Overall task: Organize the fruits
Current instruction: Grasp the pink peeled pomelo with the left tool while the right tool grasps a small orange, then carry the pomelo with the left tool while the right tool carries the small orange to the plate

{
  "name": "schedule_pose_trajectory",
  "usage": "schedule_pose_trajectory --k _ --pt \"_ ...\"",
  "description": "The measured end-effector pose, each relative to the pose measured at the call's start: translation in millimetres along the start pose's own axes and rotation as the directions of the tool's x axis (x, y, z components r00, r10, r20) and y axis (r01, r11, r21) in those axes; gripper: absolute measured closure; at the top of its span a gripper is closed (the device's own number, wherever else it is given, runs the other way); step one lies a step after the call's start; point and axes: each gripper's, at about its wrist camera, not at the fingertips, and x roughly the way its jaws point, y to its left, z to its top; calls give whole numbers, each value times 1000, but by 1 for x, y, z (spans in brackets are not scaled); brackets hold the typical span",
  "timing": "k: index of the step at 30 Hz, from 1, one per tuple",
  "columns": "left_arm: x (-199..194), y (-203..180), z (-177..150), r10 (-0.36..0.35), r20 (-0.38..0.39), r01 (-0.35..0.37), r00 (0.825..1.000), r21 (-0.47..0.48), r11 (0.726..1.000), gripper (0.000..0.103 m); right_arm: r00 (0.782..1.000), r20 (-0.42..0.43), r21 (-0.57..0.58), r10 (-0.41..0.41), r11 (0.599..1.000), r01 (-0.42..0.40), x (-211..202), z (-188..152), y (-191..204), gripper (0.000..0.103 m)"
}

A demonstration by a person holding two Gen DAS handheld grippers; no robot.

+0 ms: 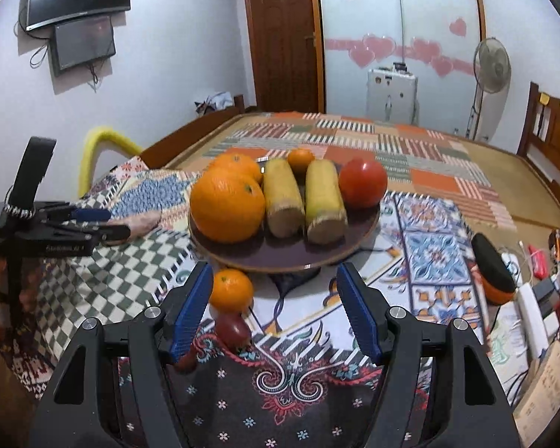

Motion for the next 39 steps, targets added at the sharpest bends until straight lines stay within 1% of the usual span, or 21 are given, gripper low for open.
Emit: schedule_pose_trajectory --k 3,5,7,9,12,13,14,15,17,18,19,21,22,23,24,28,31,33,35,37,39 --pt "4 -4 2 3 1 -3 1000 19 1000 42 1000 -19 -8 15 1000 -15 6 -2 3 38" --pt "7 -7 4 11 -4 -11 1000 31 999 43 997 -36 3 63 998 -63 11 -2 4 38" --pt "10 -8 6 13 -3 -13 1000 29 999 45 996 -46 -3 79 997 -79 14 -3 8 38" --pt "11 -9 7 10 1 -10 1000 32 999 51 996 -50 -18 74 997 -75 16 -3 13 38" --pt "10 -12 9 17 -1 -16 1000 38 999 56 995 -64 -23 82 996 -84 20 -2 16 39" --pt "9 -13 9 21 -4 -21 1000 41 999 57 994 -73 -28 84 996 -86 21 -2 18 42" --pt "7 -15 7 17 -3 -17 1000 44 999 62 993 -82 -32 85 996 -88 23 -3 19 45" --pt "2 -20 6 22 2 -22 1000 54 998 64 992 -88 -34 87 995 -90 24 -2 19 48" --pt "-5 -27 3 8 -1 -8 1000 55 998 65 989 -111 -40 94 994 -99 29 -4 21 52" --pt "-10 -31 0 -8 1 8 1000 56 998 65 989 -118 -43 93 994 -99 30 -4 22 58" --pt "-16 -37 -4 -20 5 20 1000 65 998 66 988 -123 -48 90 994 -97 31 -4 23 60" --pt "-23 -47 -10 -19 11 18 1000 77 997 66 988 -126 -48 86 995 -92 32 -3 26 62" --pt "-26 -51 -13 -25 12 24 1000 78 997 67 988 -129 -47 85 995 -92 33 -3 26 65" --pt "-28 -53 -15 -34 11 33 999 72 997 75 988 -132 -45 85 995 -92 34 -3 27 67" --pt "-29 -54 -17 -42 5 41 999 59 997 77 987 -136 -43 86 995 -93 34 -2 27 69" --pt "-37 -64 -18 -35 21 33 999 80 996 76 987 -142 -51 79 995 -87 36 -1 29 70" --pt "-35 -62 -18 -20 22 18 1000 106 994 72 987 -137 -55 81 995 -89 35 -2 29 70" --pt "-33 -57 -18 -7 23 4 1000 114 993 55 988 -131 -55 87 994 -95 33 -3 29 70" --pt "-27 -53 -20 2 14 -4 1000 125 992 45 989 -118 -55 89 994 -96 30 -2 30 70" --pt "-20 -50 -21 -8 -16 10 1000 127 992 43 990 -104 -48 95 994 -100 26 -3 29 70" --pt "-15 -47 -22 -9 -20 11 1000 114 993 43 989 -94 -31 115 992 -118 23 -3 26 70"
